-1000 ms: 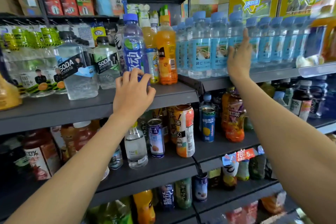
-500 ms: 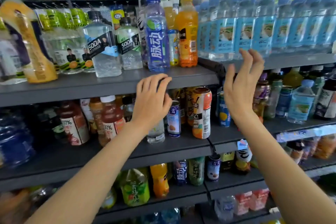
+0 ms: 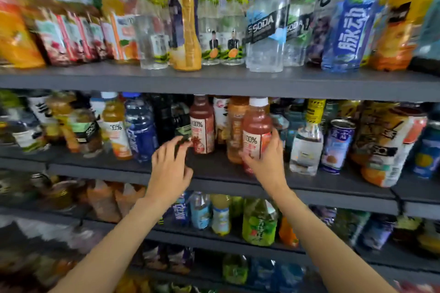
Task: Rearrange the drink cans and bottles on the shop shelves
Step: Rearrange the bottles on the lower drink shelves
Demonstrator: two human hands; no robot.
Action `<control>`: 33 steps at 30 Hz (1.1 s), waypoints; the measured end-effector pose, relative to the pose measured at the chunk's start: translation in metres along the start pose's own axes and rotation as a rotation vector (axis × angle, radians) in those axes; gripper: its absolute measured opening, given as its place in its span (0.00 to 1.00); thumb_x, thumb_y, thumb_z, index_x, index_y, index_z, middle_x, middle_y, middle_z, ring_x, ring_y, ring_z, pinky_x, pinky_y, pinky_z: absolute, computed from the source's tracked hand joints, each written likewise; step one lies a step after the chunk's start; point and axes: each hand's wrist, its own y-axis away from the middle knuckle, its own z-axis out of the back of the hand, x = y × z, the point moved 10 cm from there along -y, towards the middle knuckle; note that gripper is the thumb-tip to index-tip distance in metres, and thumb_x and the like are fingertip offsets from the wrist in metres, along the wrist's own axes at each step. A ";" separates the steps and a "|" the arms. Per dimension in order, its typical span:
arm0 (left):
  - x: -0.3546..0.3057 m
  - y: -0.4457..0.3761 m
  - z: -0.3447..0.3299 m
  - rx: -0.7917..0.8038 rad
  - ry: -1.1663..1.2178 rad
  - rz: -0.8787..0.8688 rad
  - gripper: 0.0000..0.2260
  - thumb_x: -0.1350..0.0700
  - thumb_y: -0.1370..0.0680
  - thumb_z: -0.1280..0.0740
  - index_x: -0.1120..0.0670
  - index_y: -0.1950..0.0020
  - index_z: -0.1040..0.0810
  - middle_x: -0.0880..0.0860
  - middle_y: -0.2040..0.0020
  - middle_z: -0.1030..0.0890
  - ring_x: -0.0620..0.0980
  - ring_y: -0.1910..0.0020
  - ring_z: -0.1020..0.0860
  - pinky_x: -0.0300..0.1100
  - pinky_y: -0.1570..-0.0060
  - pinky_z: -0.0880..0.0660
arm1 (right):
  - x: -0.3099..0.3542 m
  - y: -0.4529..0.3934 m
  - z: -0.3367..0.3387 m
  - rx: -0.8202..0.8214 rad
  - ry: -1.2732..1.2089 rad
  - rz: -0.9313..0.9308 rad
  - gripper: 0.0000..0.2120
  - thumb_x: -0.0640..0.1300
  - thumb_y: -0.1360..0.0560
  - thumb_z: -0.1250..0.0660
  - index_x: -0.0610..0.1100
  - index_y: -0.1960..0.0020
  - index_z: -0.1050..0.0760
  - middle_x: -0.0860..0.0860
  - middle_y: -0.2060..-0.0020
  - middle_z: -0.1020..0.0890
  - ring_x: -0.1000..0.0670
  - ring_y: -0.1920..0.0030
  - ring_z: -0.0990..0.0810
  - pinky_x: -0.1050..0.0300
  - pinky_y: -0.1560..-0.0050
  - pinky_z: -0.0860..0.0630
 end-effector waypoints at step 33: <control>0.219 -0.086 0.142 -0.260 0.094 -0.052 0.25 0.42 0.28 0.47 0.53 0.37 0.25 0.54 0.41 0.25 0.57 0.39 0.32 0.51 0.37 0.43 | 0.342 -0.072 -0.130 -0.196 -0.212 0.550 0.39 0.48 0.30 0.30 0.33 0.28 0.46 0.41 0.41 0.31 0.46 0.39 0.31 0.59 0.37 0.33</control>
